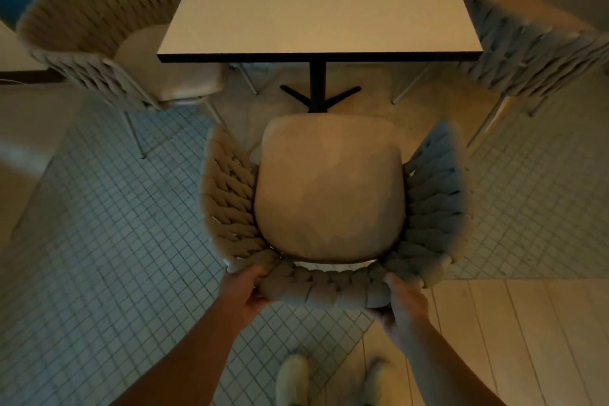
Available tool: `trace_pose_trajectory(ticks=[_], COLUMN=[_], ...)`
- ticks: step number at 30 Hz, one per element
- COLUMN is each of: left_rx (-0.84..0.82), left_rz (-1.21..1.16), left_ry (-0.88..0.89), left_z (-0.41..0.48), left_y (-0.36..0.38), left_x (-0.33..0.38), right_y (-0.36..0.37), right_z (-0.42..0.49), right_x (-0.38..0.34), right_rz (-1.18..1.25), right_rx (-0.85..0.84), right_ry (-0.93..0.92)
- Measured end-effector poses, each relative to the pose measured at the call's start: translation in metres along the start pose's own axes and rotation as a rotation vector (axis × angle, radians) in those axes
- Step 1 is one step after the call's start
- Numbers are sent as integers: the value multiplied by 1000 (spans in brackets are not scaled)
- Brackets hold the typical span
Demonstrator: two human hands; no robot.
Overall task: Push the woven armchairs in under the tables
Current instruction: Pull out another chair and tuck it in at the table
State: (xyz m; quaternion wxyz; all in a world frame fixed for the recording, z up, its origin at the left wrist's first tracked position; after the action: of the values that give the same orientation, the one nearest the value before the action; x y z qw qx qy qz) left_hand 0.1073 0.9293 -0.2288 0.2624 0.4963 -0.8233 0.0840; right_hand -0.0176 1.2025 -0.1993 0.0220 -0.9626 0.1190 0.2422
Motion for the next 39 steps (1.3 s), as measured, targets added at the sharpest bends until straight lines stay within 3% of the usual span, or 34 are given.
trace_pose_trajectory(ticks=[11,25,27,32,36,39], left_rx=[-86,-39,2,17,-156,-252], left_rz=[-7,-15,102,493,1087,1336], left_ry=[-30,-28,-10,-12,95,132], left_z=[-3,-35,-52,-107,-147,-172], left_y=[0,-10,-14,-22,-22,-25], left_x=[-5,-20,-17,-8,3,1], right_y=[7,-13,-20,-33,-31,-32], right_z=[0,-16,-27,-74,-117,-142], right_x=[6,14,14,7,-3,-7], right_rz=[-25,-150,-267,-825,-1232,-1384], right_rx=[-28,-48,-57,-151,-262,-308], right_ry=[24,-18,-29,-95,-241,-330])
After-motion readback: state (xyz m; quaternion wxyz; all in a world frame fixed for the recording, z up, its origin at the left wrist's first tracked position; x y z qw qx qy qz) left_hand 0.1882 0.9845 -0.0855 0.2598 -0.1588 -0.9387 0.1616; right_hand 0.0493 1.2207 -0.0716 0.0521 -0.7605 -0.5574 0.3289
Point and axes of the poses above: each hand's wrist, its own z-axis towards the middle knuckle, its own y-axis out of the palm, x = y × z, the point moved 7 cm from there along z, towards the middle knuckle, and after that the axes turned 2 degrees about -y, right-handed, at the moved point
